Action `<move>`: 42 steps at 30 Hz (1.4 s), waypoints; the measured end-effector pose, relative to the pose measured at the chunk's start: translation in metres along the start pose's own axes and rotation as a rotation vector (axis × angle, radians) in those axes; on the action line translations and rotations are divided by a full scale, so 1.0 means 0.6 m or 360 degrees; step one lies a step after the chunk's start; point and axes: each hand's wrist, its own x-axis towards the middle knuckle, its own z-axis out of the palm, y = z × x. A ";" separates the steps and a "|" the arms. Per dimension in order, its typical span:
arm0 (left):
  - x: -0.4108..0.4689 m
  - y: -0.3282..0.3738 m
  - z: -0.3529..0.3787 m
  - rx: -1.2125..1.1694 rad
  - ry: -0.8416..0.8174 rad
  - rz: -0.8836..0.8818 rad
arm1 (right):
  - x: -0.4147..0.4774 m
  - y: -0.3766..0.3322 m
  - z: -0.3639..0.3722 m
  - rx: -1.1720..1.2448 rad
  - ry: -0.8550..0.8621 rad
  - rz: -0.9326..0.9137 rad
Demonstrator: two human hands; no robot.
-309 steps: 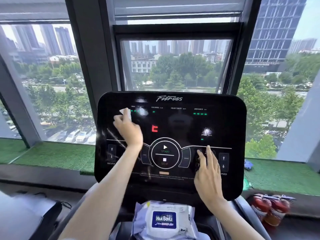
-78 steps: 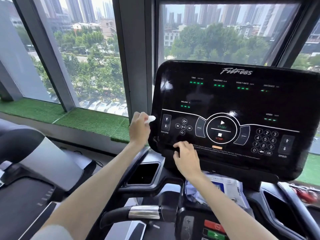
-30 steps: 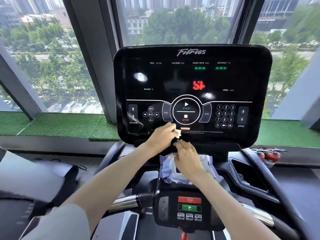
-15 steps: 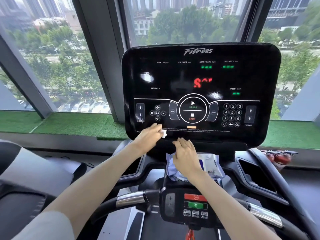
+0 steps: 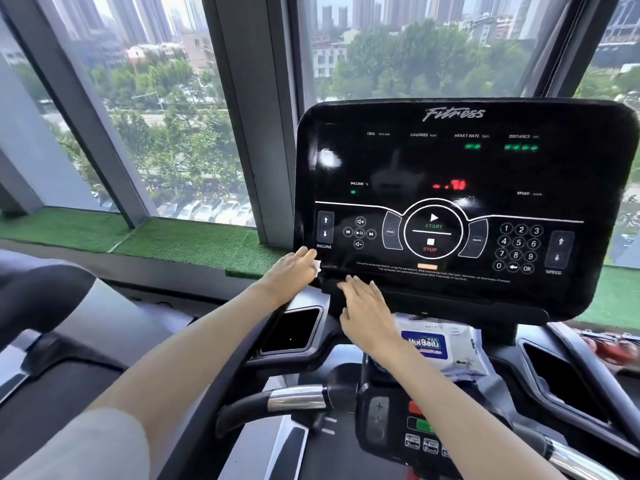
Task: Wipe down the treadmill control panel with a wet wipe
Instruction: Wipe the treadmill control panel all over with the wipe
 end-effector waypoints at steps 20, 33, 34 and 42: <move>0.010 -0.038 -0.019 0.0705 -0.0128 -0.0179 | 0.017 -0.019 0.018 -0.0340 -0.0002 -0.0058; 0.035 -0.027 -0.038 -0.0455 0.0468 -0.0721 | 0.021 -0.022 -0.003 -0.0438 -0.0123 -0.0139; 0.039 -0.027 -0.038 -0.0513 0.0473 -0.0729 | 0.020 -0.019 -0.004 -0.0425 -0.0128 -0.0145; 0.014 -0.021 0.024 -0.0402 0.0339 -0.0442 | 0.013 -0.011 -0.009 -0.0336 -0.0150 -0.0159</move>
